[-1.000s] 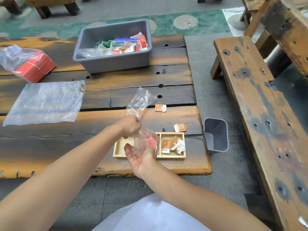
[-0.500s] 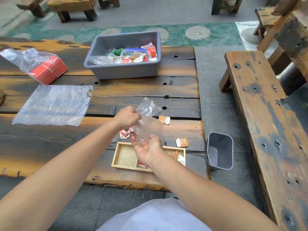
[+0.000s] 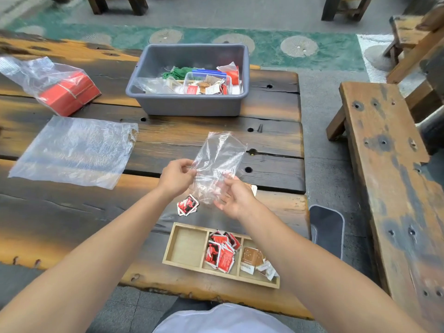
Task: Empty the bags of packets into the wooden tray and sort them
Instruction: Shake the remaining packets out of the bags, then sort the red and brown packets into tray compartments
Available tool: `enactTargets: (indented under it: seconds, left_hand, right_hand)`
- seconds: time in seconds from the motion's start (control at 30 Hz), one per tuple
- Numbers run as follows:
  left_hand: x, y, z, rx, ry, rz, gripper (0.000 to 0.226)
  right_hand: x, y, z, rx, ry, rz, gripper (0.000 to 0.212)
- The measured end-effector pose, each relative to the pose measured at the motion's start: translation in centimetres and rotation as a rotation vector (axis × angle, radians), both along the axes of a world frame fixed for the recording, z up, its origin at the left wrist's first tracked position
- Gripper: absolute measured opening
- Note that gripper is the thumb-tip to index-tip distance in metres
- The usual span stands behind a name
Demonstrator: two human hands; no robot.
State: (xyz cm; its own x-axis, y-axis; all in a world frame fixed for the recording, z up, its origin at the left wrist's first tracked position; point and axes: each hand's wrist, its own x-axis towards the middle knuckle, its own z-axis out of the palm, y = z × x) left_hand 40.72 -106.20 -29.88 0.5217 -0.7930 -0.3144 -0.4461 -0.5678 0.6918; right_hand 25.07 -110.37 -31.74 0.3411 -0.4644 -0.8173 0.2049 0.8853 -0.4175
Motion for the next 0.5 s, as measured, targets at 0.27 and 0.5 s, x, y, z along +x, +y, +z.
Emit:
enactTargets:
  seconds: [0.27, 0.5]
  left_hand:
    - [5.5, -4.2, -4.7, 0.064, 0.028, -0.009, 0.014]
    - [7.4, -7.0, -10.4, 0.176, 0.062, -0.110, 0.017]
  right_hand:
    - [5.2, -2.2, -4.3, 0.004, 0.164, -0.052, 0.034]
    - [6.8, -2.5, -8.3, 0.076, 0.282, -0.191, 0.031]
